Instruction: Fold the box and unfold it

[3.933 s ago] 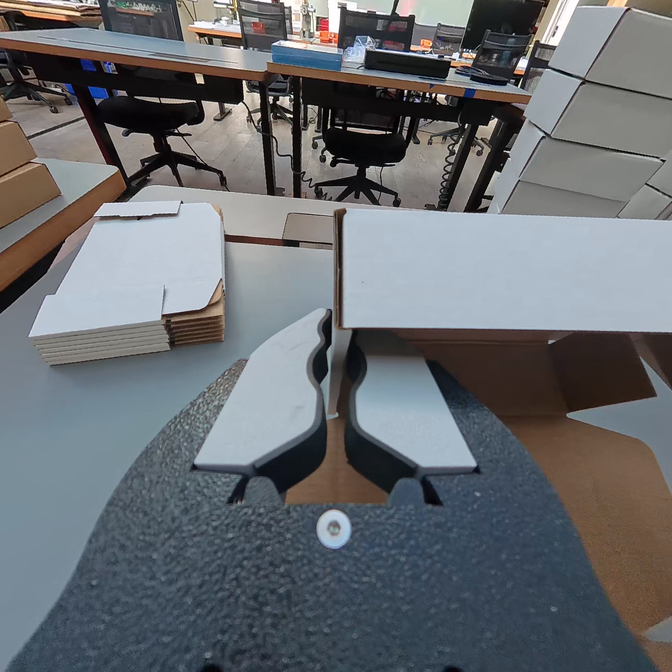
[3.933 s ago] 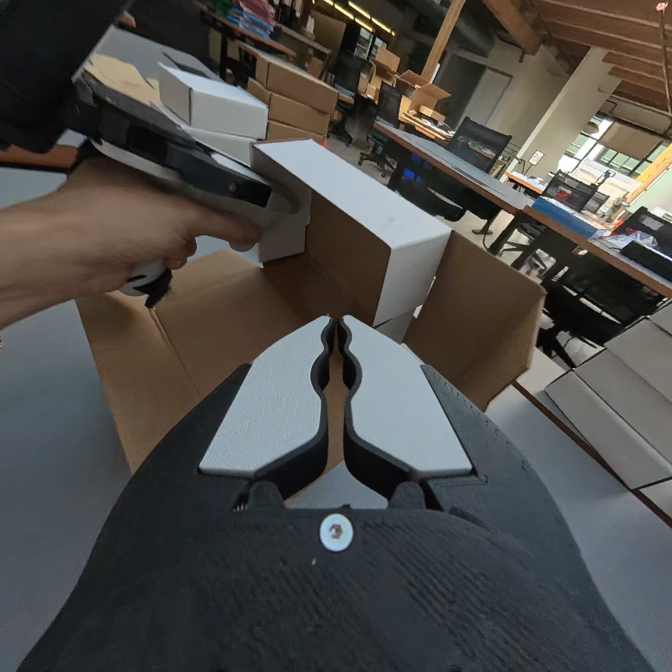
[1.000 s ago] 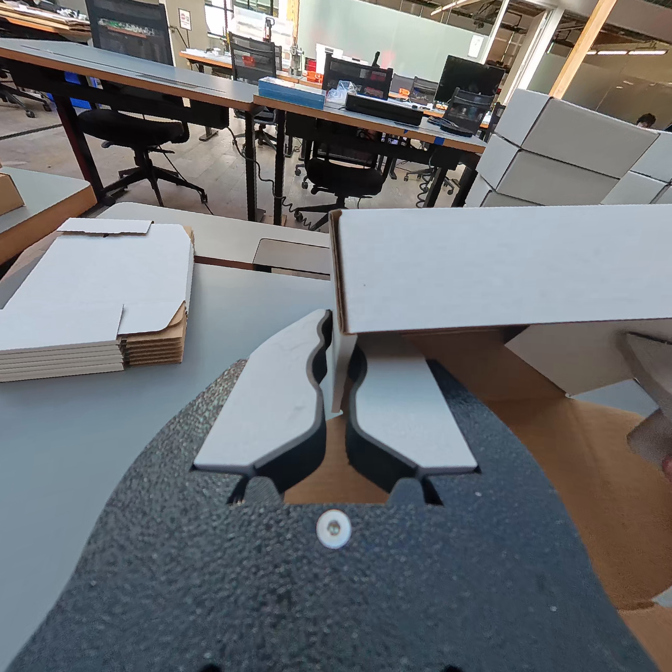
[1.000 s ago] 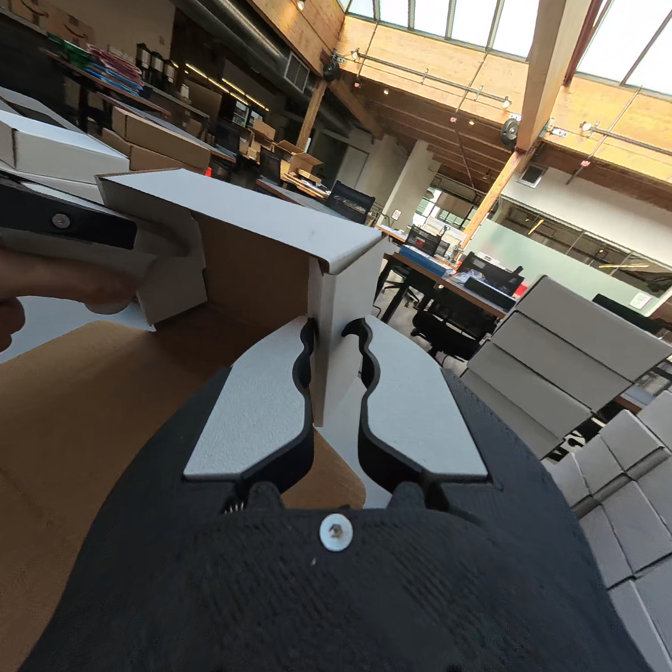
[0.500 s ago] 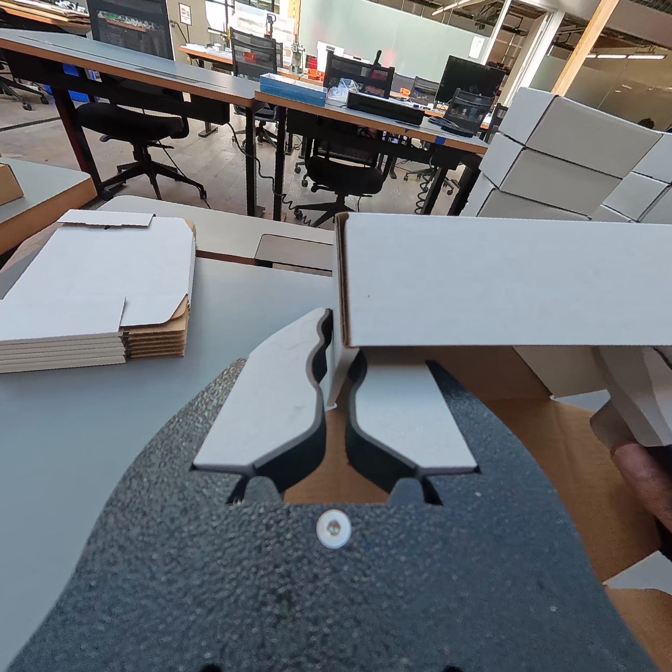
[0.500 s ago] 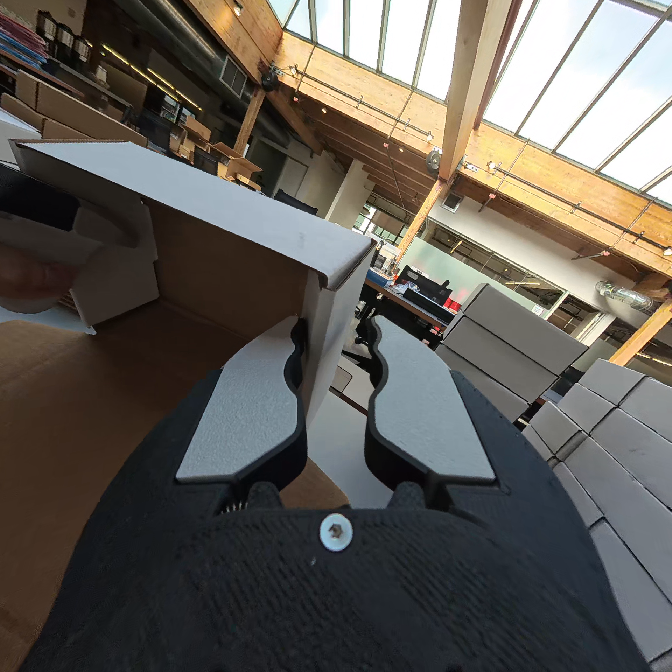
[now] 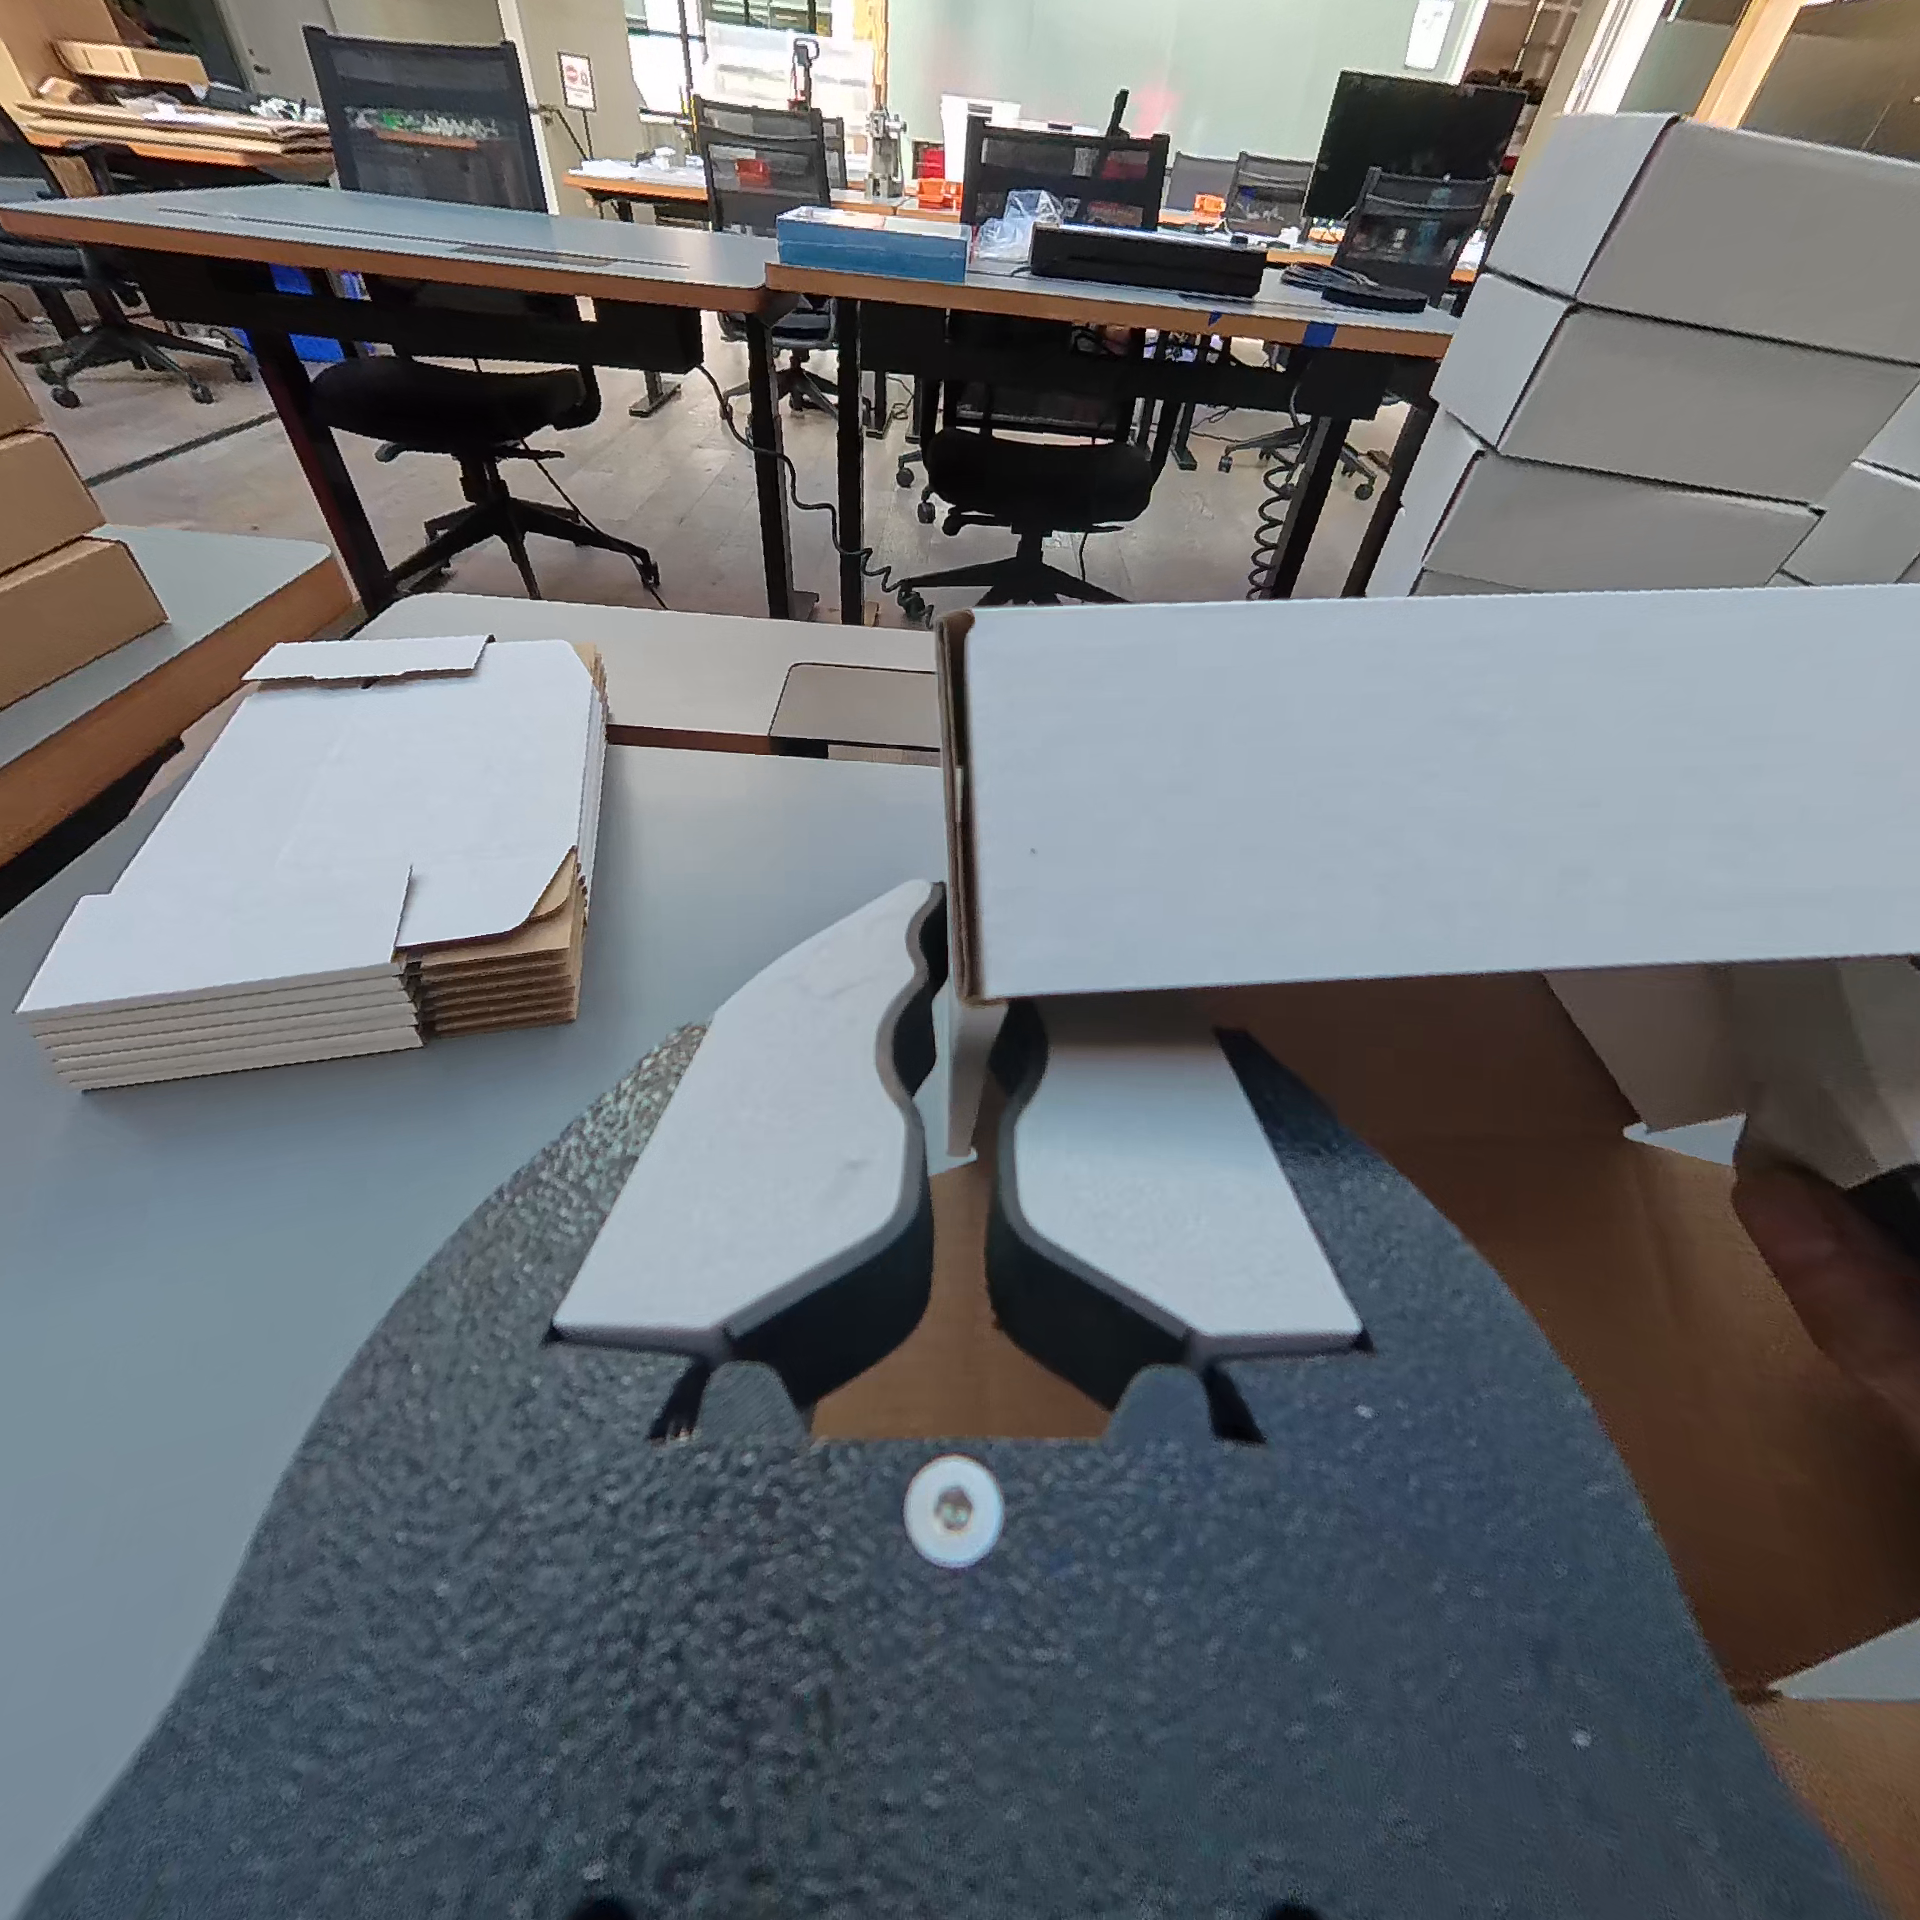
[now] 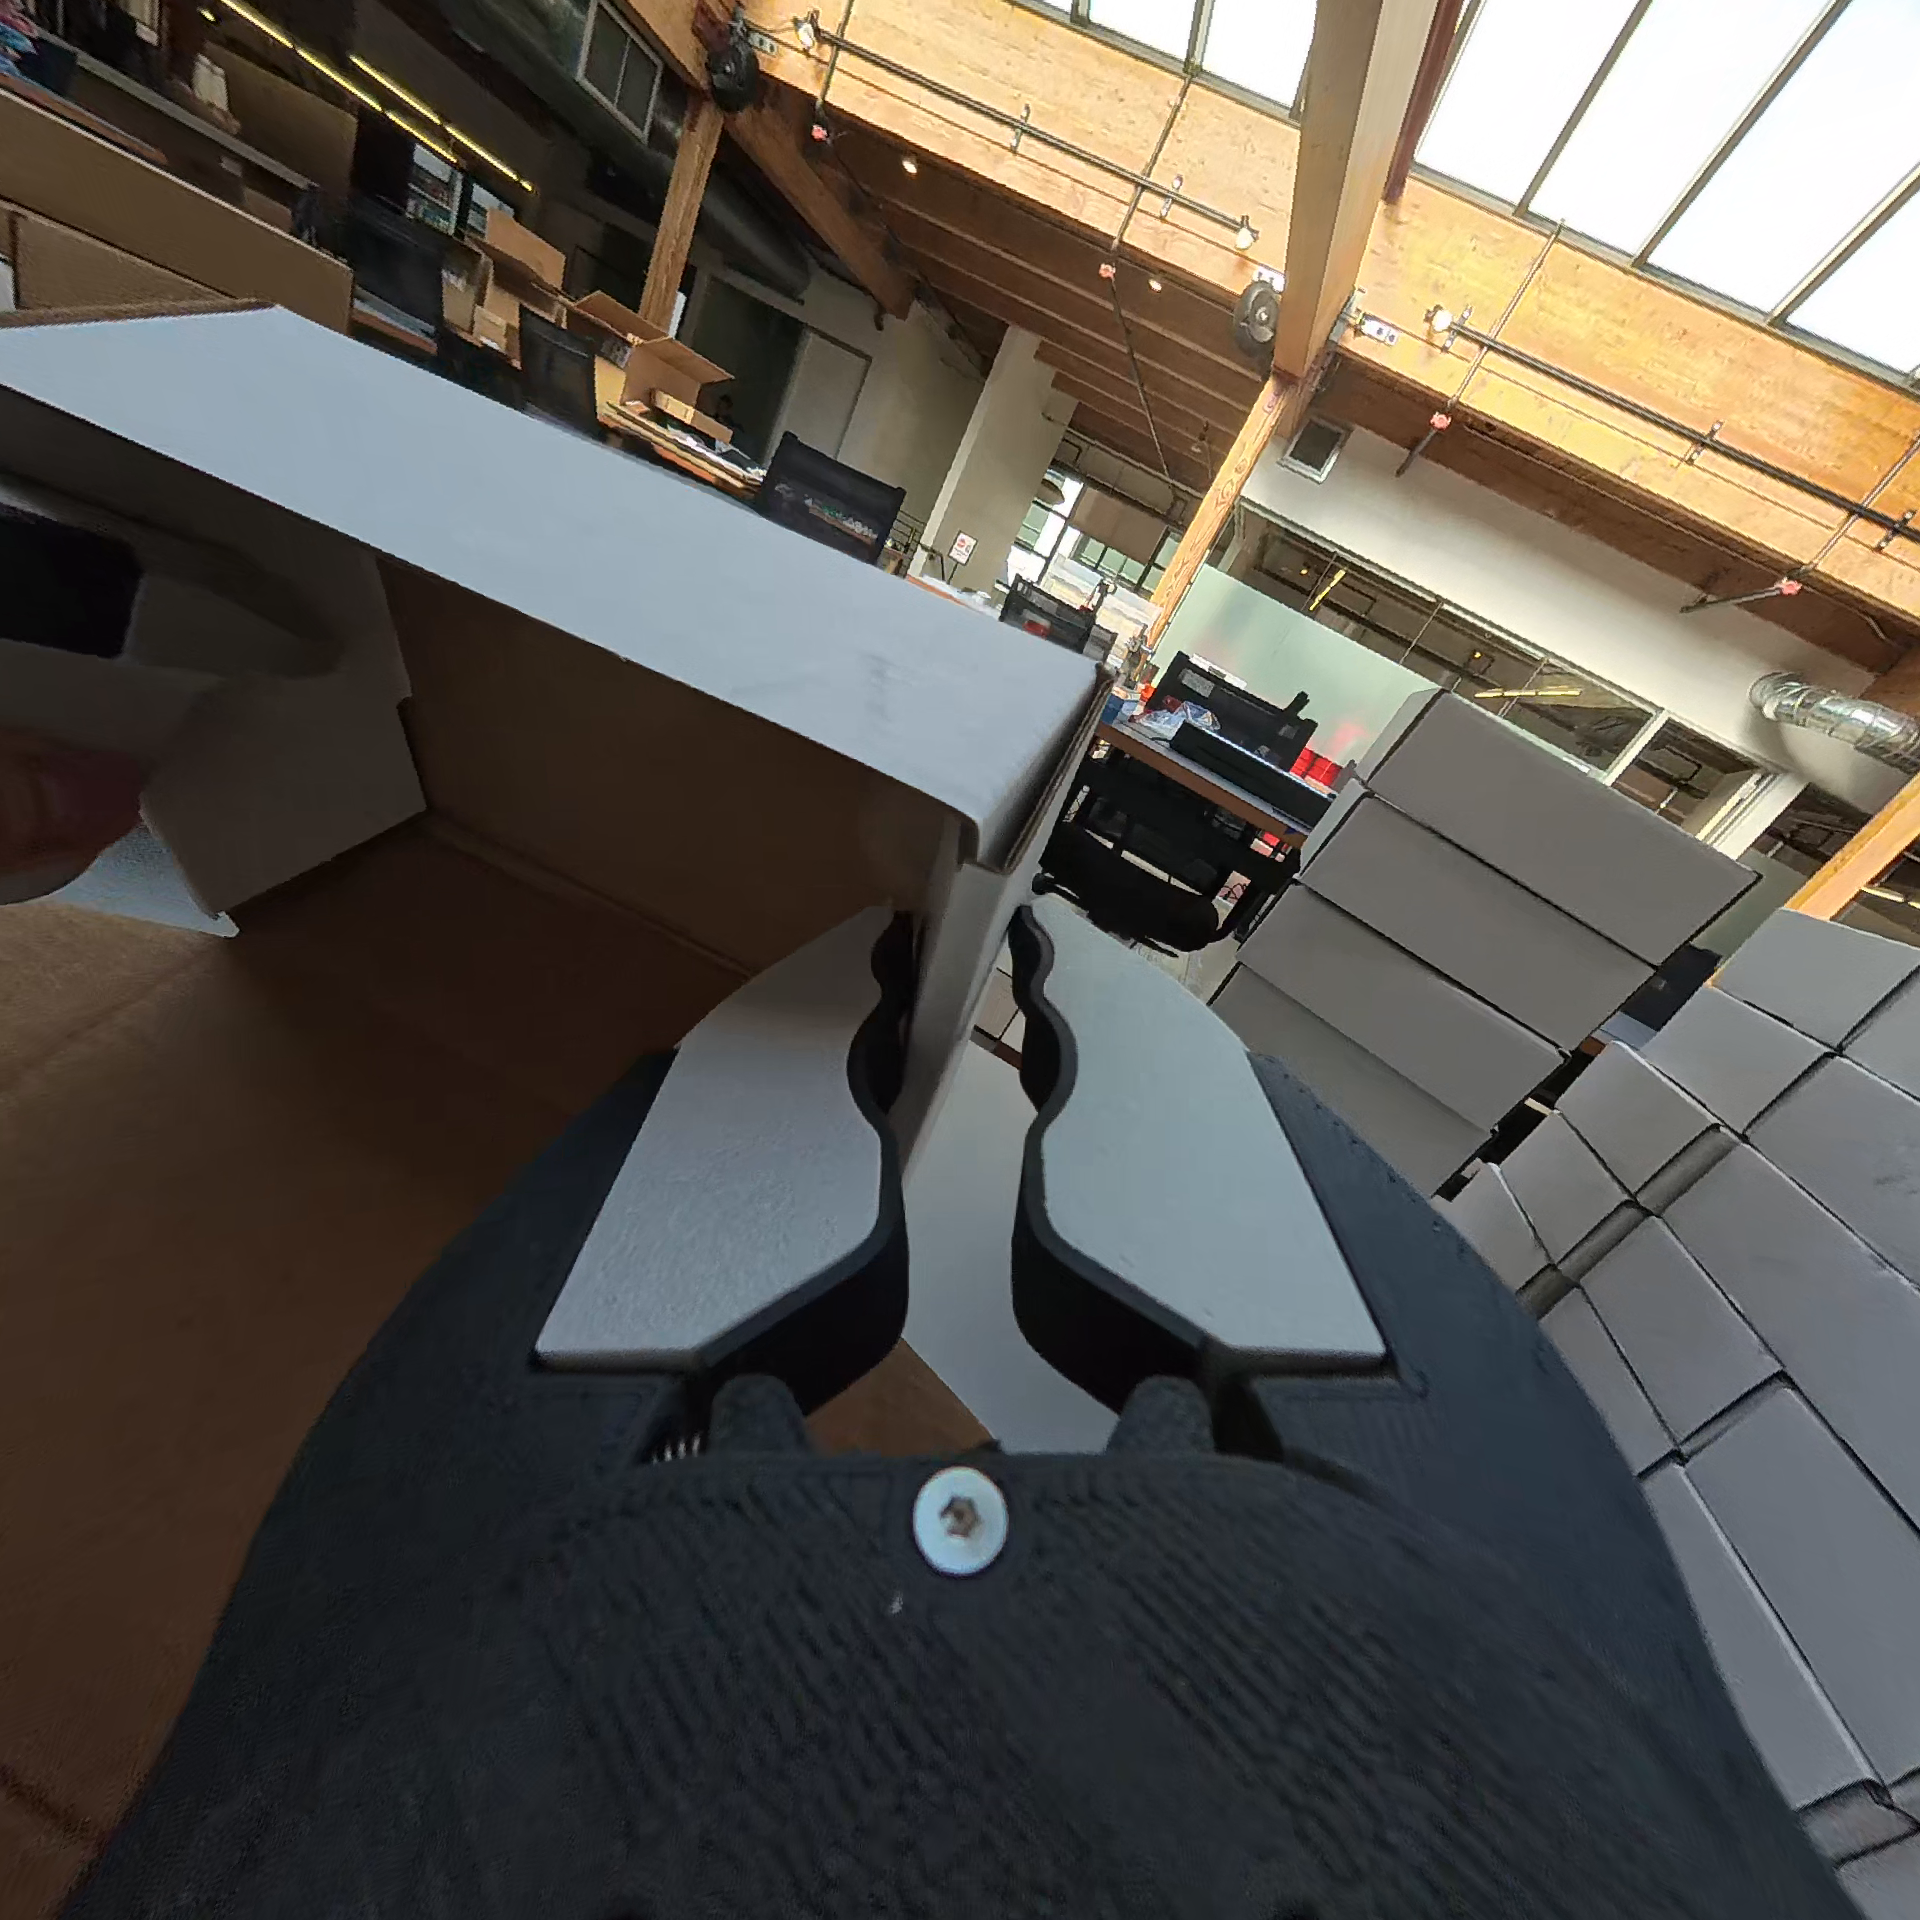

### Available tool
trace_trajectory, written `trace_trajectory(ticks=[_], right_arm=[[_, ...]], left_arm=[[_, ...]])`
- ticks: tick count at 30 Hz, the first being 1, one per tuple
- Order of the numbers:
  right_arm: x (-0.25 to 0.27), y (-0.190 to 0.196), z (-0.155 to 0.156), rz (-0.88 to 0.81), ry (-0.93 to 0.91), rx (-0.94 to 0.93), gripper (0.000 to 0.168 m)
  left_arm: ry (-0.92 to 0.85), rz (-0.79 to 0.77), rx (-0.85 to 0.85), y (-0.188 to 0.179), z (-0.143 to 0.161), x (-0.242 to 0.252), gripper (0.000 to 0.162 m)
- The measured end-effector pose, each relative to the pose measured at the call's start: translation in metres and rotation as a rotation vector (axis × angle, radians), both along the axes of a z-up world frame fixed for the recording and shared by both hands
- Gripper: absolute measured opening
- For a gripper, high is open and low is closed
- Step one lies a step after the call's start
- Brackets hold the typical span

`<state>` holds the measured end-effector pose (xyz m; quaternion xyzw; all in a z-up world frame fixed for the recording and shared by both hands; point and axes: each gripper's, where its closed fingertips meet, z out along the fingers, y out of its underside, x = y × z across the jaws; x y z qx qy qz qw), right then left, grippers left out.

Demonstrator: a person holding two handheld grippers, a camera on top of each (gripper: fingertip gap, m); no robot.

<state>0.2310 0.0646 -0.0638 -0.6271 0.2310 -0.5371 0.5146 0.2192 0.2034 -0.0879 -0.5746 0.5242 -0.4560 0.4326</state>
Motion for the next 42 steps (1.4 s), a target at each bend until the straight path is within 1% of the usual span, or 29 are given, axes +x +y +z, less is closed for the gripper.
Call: trace_trajectory(ticks=[3, 5, 8, 12, 17, 21, 24, 25, 27, 28, 30, 32, 34, 36, 38, 40, 42], right_arm=[[0.004, 0.001, -0.005, 0.015, 0.063, -0.010, 0.017], [0.005, 0.002, -0.005, 0.054, 0.122, 0.044, 0.017], [0.011, -0.001, -0.007, 0.079, 0.182, 0.092, 0.016], [0.016, -0.008, -0.005, 0.050, 0.134, 0.069, 0.014], [0.014, -0.012, -0.006, 0.015, 0.076, 0.077, 0.014], [0.019, -0.003, -0.012, 0.010, 0.115, 0.095, 0.015], [0.031, 0.001, -0.012, 0.018, 0.138, 0.097, 0.015], [0.037, 0.002, -0.012, 0.029, 0.173, 0.114, 0.015], [0.046, 0.004, -0.005, 0.045, 0.200, 0.137, 0.014], [0.049, 0.003, 0.000, 0.022, 0.199, 0.150, 0.014], [0.053, 0.000, 0.005, -0.023, 0.232, 0.235, 0.013], [0.052, -0.006, 0.010, -0.051, 0.234, 0.399, 0.013], [0.050, -0.007, 0.008, -0.063, 0.210, 0.462, 0.012], [0.049, -0.009, 0.005, -0.058, 0.185, 0.479, 0.009], [0.048, -0.014, 0.007, -0.088, 0.133, 0.475, 0.006], [0.048, -0.013, 0.010, -0.113, 0.106, 0.489, 0.006], [0.047, -0.007, 0.012, -0.122, 0.088, 0.465, 0.006]], left_arm=[[-0.020, 0.026, 0.073, 0.001, -0.004, -0.001, 0.005], [-0.056, 0.044, 0.119, 0.002, 0.001, -0.002, 0.005], [-0.060, 0.057, 0.164, -0.001, 0.006, -0.002, 0.006], [-0.073, 0.069, 0.087, -0.008, 0.008, 0.001, 0.006], [-0.100, 0.084, 0.114, -0.009, 0.006, 0.004, 0.006], [-0.125, 0.134, 0.186, 0.001, 0.005, 0.010, 0.006], [-0.120, 0.133, 0.195, 0.004, 0.008, 0.016, 0.005], [-0.108, 0.134, 0.201, 0.005, 0.009, 0.018, 0.006], [-0.124, 0.155, 0.234, 0.006, 0.014, 0.022, 0.006], [-0.132, 0.168, 0.237, 0.005, 0.017, 0.023, 0.006], [-0.134, 0.182, 0.209, 0.001, 0.019, 0.026, 0.006], [-0.130, 0.178, 0.150, -0.004, 0.020, 0.027, 0.006], [-0.143, 0.196, 0.181, -0.005, 0.025, 0.025, 0.005], [-0.142, 0.188, 0.196, -0.005, 0.028, 0.024, 0.005], [-0.137, 0.170, 0.174, -0.007, 0.025, 0.025, 0.005], [-0.159, 0.184, 0.101, -0.006, 0.025, 0.025, 0.005], [-0.168, 0.195, 0.030, 0.000, 0.023, 0.026, 0.005]])
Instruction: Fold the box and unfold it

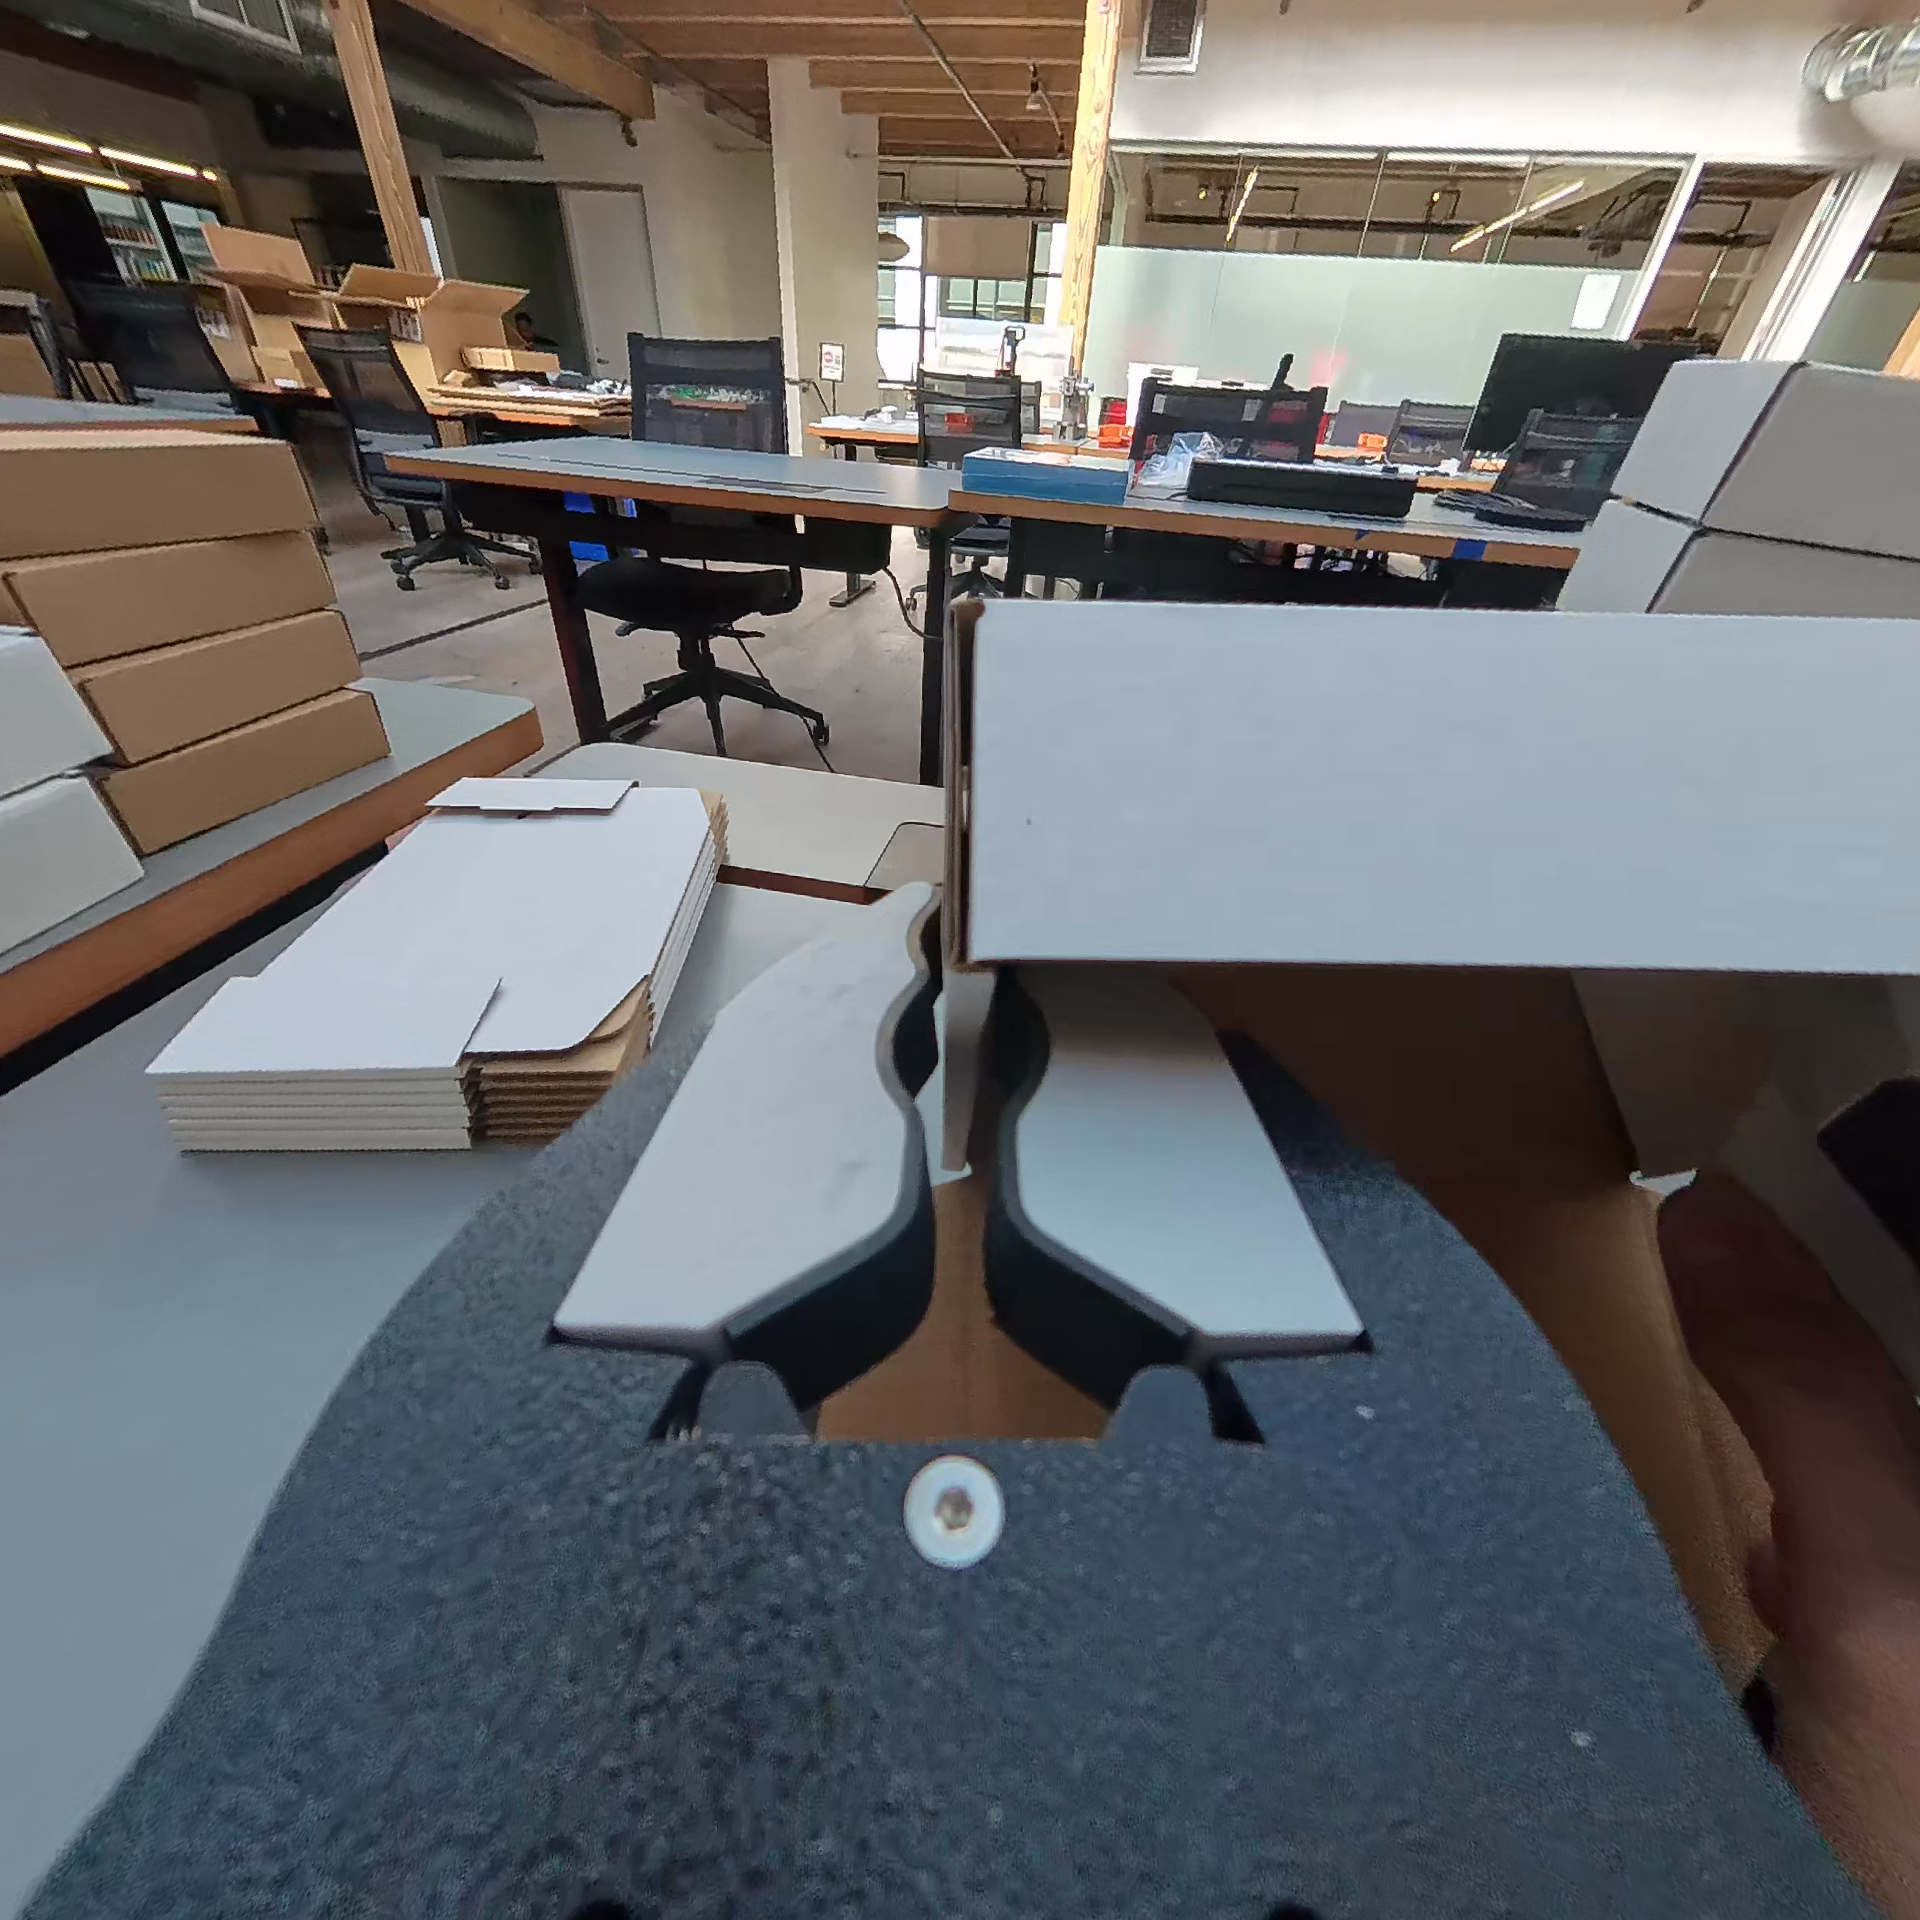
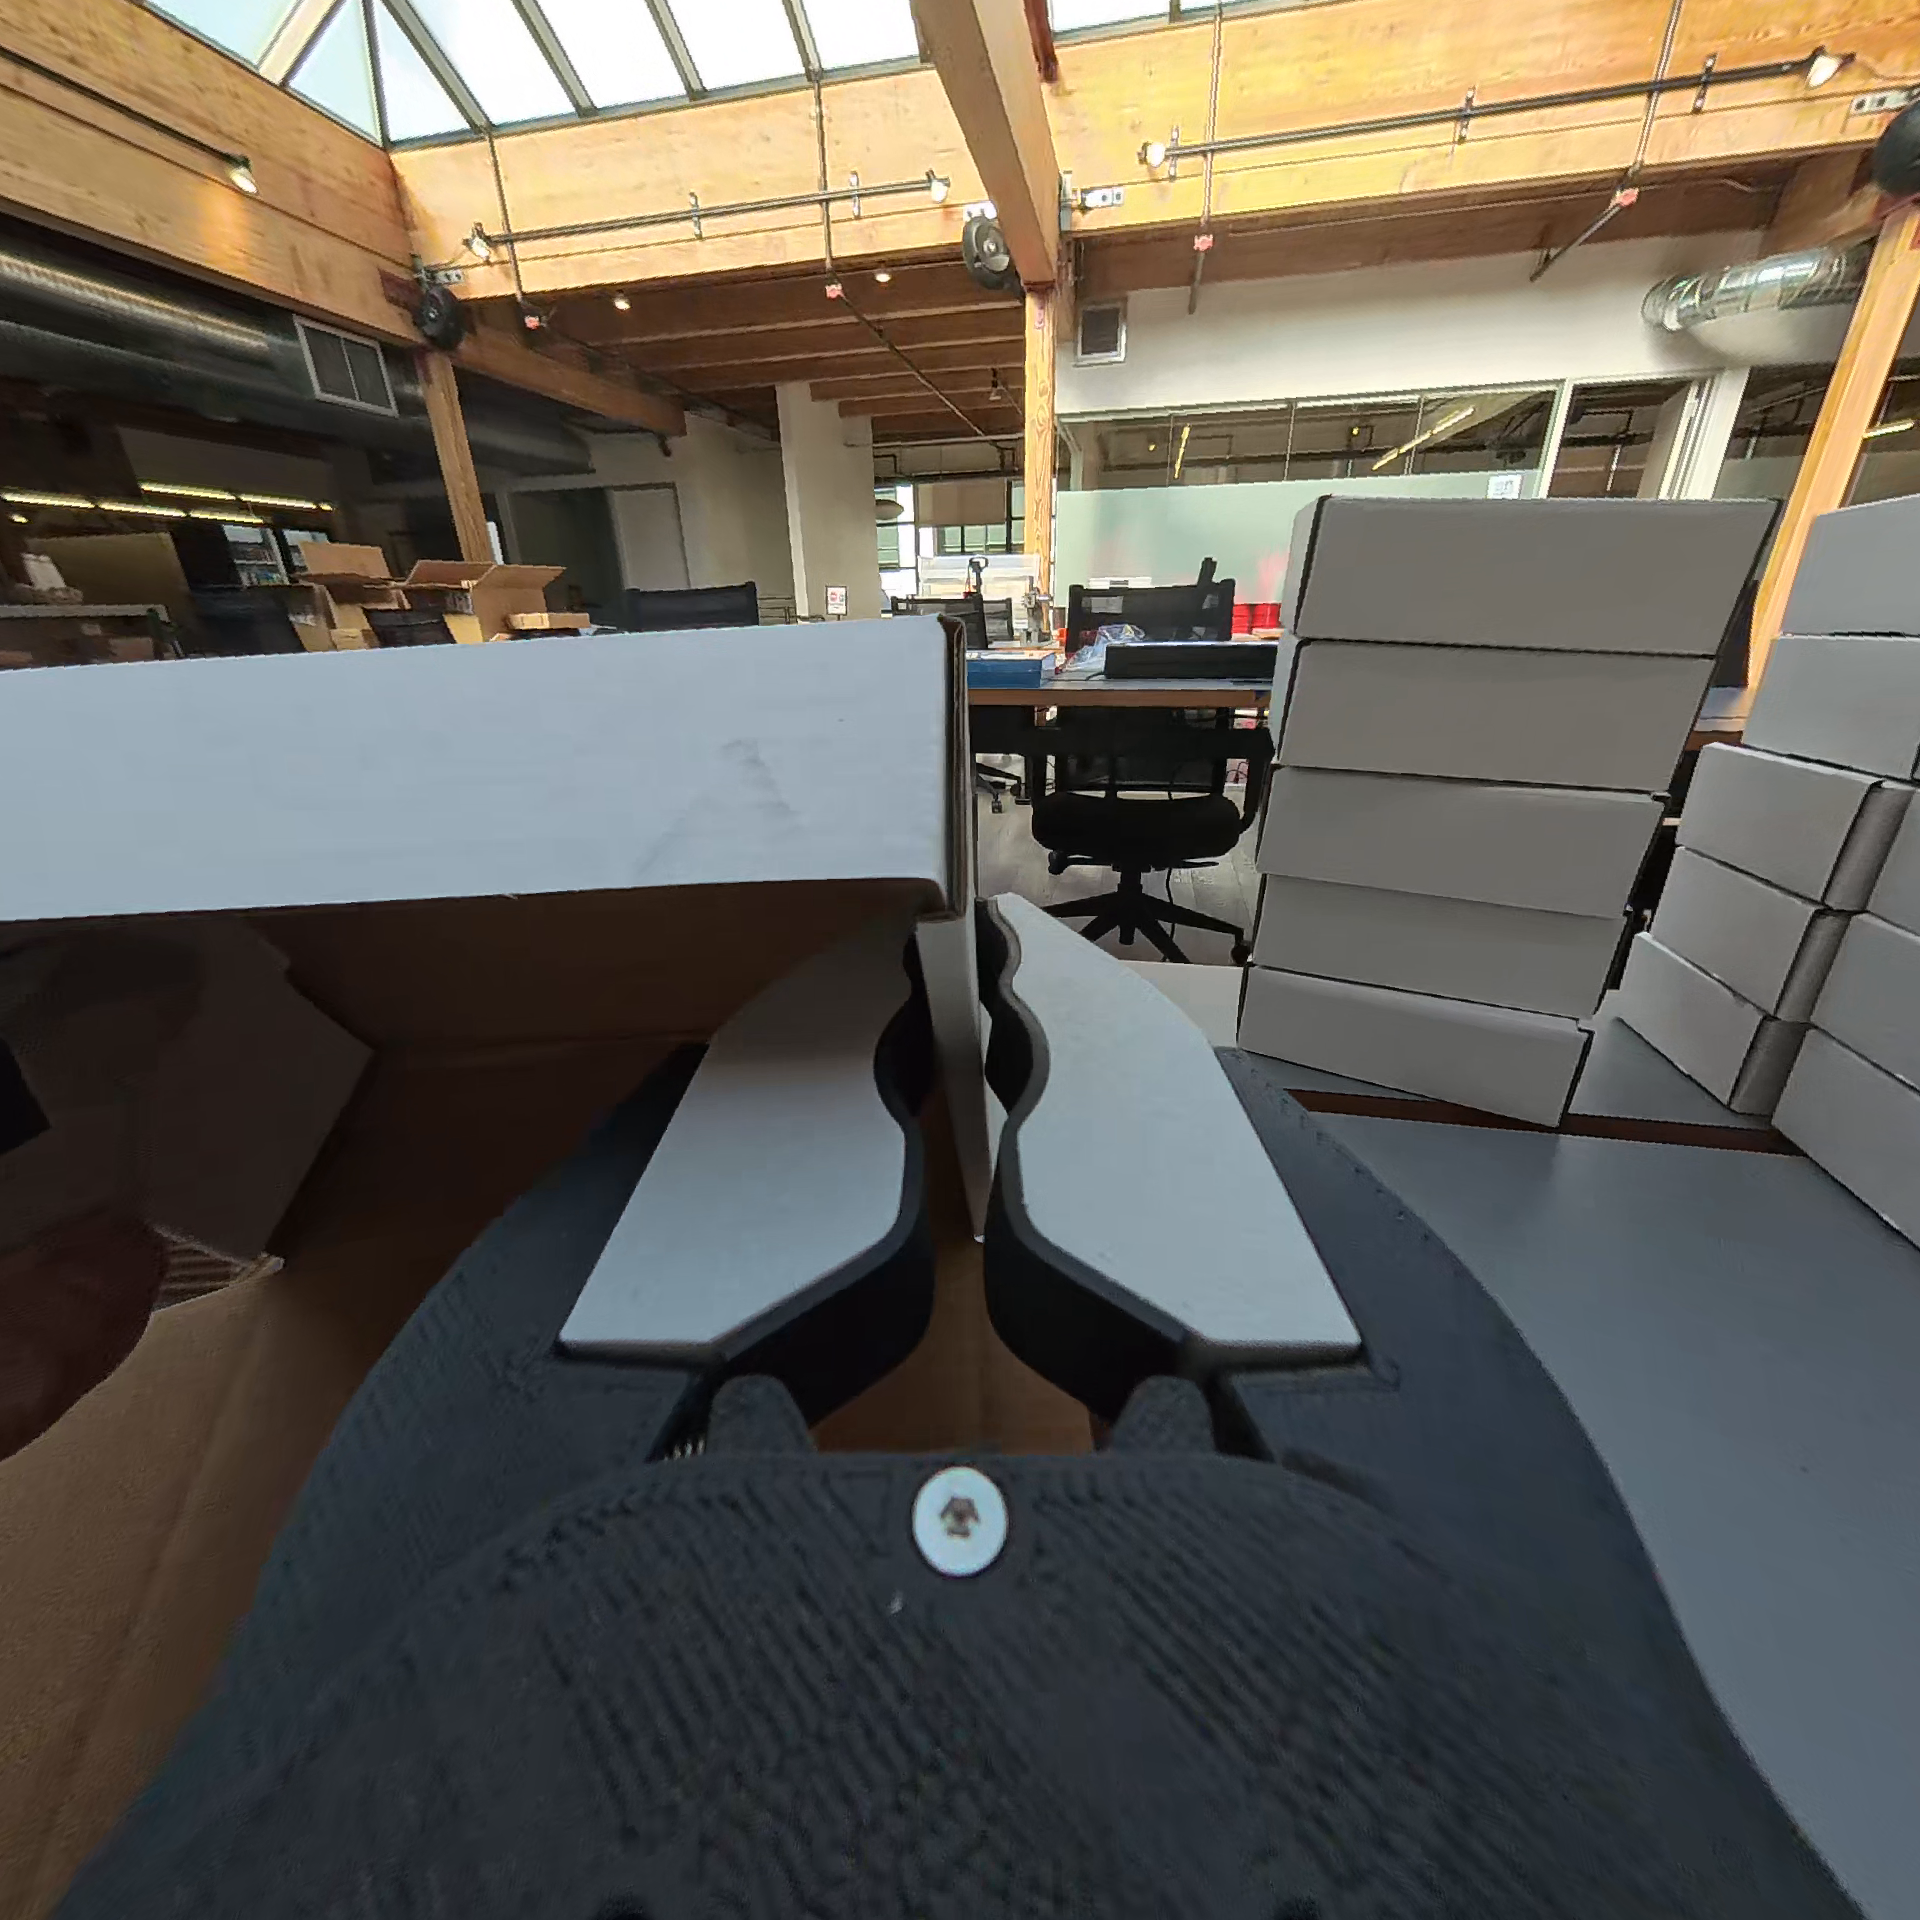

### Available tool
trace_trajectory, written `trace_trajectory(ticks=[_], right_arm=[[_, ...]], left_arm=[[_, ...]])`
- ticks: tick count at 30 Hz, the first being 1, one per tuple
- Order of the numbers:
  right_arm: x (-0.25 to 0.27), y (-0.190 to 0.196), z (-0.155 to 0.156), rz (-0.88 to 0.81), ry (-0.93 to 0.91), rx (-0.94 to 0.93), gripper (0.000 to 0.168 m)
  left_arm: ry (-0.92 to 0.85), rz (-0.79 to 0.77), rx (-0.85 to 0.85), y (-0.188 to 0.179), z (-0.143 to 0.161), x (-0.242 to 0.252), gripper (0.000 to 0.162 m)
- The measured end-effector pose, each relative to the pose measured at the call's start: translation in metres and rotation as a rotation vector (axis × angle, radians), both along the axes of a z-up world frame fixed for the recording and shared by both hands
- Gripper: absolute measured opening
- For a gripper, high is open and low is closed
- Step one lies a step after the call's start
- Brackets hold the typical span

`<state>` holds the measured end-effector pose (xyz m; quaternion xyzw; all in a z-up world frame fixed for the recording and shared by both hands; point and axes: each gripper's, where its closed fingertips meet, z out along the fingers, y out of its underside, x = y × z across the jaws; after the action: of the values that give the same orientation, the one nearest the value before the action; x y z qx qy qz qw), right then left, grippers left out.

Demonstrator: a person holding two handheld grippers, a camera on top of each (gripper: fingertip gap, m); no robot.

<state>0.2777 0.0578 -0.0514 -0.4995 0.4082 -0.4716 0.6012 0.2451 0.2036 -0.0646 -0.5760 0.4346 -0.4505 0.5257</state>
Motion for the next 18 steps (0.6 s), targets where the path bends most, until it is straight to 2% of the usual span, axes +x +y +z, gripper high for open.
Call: trace_trajectory(ticks=[8, 15, 18], right_arm=[[-0.007, 0.027, 0.003, -0.028, -0.051, -0.185, 0.006], [-0.006, 0.032, -0.010, -0.010, -0.011, -0.187, 0.006], [-0.005, 0.029, -0.012, 0.026, 0.035, -0.141, 0.007]], left_arm=[[-0.017, -0.034, -0.150, 0.027, -0.017, 0.006, 0.005], [0.017, -0.035, -0.170, 0.030, -0.031, 0.002, 0.005], [0.038, -0.036, -0.115, 0.027, -0.026, 0.002, 0.004]])
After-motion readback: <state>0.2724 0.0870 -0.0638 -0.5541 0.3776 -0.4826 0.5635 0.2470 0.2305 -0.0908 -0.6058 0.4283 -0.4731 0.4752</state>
